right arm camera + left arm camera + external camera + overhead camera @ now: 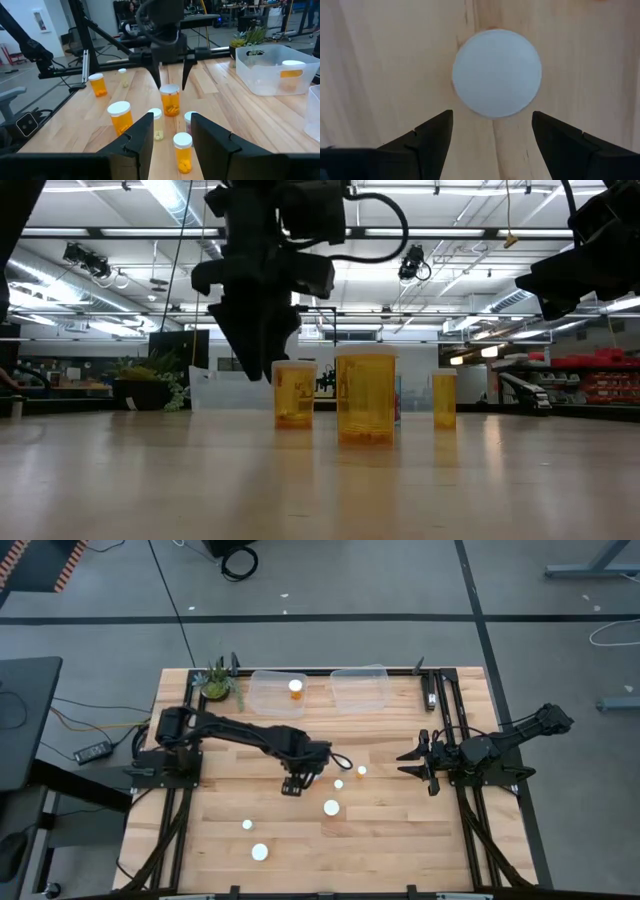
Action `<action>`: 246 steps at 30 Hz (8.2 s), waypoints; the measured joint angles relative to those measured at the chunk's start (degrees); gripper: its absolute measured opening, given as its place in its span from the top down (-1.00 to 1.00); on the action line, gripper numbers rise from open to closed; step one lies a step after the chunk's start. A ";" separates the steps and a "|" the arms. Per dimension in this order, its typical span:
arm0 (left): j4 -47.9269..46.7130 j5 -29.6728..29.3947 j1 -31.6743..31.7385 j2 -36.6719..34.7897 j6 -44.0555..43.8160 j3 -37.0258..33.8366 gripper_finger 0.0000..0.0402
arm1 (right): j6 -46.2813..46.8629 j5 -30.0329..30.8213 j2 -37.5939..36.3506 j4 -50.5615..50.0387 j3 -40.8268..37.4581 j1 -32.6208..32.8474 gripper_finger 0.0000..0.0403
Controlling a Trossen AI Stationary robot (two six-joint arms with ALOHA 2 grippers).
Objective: Pick and place medicine bottles into bin by pill shape (circle, oval)
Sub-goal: Put the top large orange pill bottle into the left bin
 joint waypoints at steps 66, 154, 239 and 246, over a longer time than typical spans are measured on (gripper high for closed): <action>-27.06 -1.14 21.47 0.40 2.44 6.53 -0.16 | 0.00 0.00 0.02 0.02 0.00 0.02 0.32; 3.22 -6.56 46.20 -2.60 3.05 1.53 -0.42 | 0.00 0.00 0.00 0.02 0.00 0.01 0.32; 21.26 3.71 -10.29 9.44 -0.96 8.63 -0.43 | 0.00 -0.04 1.64 0.04 0.02 0.02 0.32; 21.27 3.71 -10.29 9.42 -1.08 8.63 -0.42 | 0.00 -0.04 1.64 0.04 0.02 0.02 0.32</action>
